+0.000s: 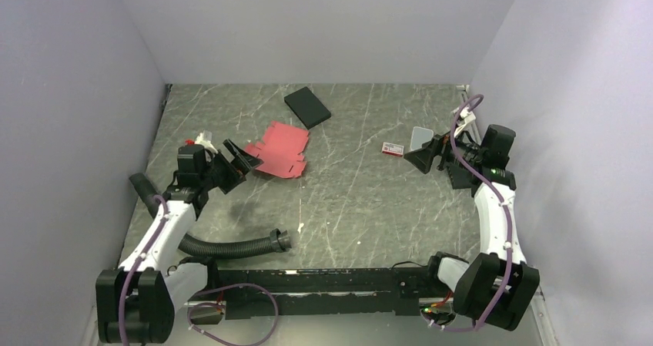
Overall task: Fold the paper box
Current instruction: Pick up the paper box from the center of the board.
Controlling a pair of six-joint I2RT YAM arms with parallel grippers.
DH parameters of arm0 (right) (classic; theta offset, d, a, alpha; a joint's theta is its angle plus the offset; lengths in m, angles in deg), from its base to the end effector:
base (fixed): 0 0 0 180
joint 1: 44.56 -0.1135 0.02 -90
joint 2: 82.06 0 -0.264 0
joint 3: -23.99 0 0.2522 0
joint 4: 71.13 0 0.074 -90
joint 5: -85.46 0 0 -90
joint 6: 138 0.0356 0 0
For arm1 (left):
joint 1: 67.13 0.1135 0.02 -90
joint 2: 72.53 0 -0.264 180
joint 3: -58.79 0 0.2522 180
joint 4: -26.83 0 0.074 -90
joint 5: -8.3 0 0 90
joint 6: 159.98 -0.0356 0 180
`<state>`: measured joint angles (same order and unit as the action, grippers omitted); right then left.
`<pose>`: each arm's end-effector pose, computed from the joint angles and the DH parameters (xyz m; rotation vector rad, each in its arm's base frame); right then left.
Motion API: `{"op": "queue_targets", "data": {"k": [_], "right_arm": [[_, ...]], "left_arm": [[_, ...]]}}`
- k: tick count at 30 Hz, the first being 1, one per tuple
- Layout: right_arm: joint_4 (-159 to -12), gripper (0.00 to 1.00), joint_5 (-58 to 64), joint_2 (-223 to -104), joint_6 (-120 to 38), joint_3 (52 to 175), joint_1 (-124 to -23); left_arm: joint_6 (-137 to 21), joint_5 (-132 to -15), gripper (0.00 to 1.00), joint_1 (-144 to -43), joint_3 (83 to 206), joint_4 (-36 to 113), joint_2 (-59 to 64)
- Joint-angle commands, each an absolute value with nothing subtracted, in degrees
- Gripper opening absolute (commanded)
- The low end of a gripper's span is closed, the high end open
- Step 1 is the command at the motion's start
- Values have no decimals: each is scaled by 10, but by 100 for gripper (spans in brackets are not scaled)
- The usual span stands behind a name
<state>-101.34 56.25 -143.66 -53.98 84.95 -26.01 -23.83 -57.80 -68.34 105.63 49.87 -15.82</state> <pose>0.2233 -0.0421 0.2961 -0.4000 1.8617 0.8178 0.2127 -0.0189 0.2331 -0.6125 2.1498 -0.9156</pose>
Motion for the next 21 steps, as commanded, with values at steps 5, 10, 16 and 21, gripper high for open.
{"op": "queue_targets", "data": {"k": [5, 10, 16, 21], "right_arm": [[-1008, 100, 606, -1442, -577, 852, -266], [-1003, 100, 608, -1444, -577, 849, -269], [-1003, 100, 609, -1445, -581, 847, -273], [-1004, 100, 611, -1445, -583, 847, -276]], "left_arm": [[-135, -601, 99, -694, 1031, 328, -49], [-120, -658, 91, -719, 1076, 375, 22], [-101, -689, 81, -729, 1096, 384, 74], [-88, -701, 70, -736, 1111, 373, 100]]}}
